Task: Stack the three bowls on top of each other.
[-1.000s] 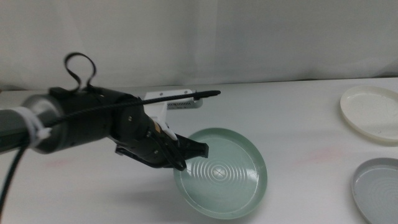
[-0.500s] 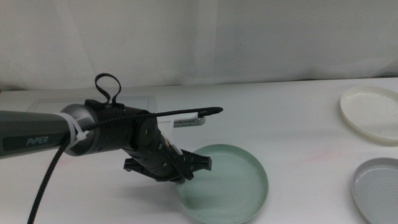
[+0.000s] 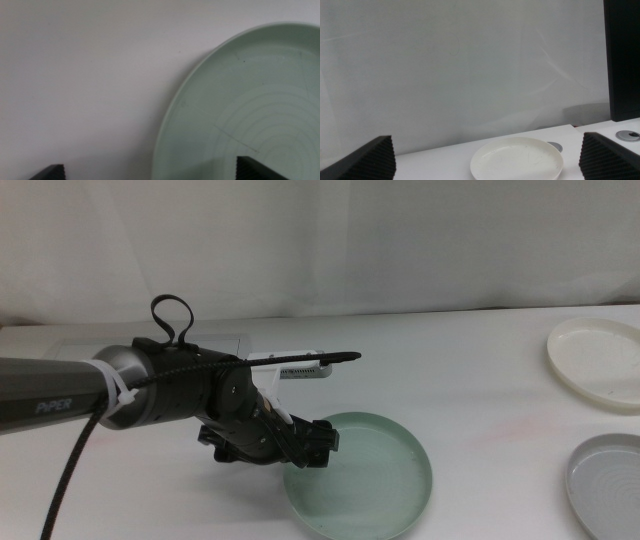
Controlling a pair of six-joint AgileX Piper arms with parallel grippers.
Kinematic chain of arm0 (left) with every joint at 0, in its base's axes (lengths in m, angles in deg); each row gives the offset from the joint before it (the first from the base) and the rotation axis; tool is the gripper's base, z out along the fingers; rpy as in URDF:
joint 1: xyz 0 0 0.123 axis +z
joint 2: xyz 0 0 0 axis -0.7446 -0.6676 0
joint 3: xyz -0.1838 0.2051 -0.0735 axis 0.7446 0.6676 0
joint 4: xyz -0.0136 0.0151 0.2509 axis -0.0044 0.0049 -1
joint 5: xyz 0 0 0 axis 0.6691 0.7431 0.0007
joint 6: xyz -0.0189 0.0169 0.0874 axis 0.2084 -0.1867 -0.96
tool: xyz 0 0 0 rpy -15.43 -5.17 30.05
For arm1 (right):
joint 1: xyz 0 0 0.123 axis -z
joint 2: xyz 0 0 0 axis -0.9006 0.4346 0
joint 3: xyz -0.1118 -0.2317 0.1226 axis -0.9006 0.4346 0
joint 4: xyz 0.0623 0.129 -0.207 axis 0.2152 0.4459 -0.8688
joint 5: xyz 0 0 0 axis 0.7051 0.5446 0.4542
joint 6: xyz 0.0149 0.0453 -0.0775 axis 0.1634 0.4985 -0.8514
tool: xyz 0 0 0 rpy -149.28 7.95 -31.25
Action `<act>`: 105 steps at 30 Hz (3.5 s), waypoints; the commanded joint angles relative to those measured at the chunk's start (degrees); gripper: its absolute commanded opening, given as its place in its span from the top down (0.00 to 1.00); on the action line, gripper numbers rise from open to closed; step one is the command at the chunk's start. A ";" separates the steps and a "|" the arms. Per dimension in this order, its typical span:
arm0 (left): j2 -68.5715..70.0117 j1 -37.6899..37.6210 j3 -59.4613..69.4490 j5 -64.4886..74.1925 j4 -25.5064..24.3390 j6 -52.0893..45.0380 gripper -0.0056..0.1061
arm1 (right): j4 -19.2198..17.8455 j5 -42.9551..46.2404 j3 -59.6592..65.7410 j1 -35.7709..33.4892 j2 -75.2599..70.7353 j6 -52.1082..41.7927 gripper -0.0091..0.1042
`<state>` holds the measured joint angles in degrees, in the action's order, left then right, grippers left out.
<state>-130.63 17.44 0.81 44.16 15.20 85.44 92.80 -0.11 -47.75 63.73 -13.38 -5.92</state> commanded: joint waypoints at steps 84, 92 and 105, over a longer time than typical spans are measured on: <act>106.30 33.45 63.10 -25.82 -24.76 0.58 0.96 | -38.94 -72.82 -56.82 2.12 50.33 26.72 0.09; 106.30 33.45 63.10 -25.82 -24.76 0.58 0.96 | -32.82 -69.10 -51.69 9.91 55.53 29.67 0.09; 106.30 33.45 63.10 -25.82 -24.76 0.58 0.98 | -30.69 -50.78 -33.86 16.53 61.08 30.79 0.09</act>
<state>-24.54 50.80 61.69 18.21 -9.86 85.60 62.50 -53.91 -82.67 79.74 46.76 24.38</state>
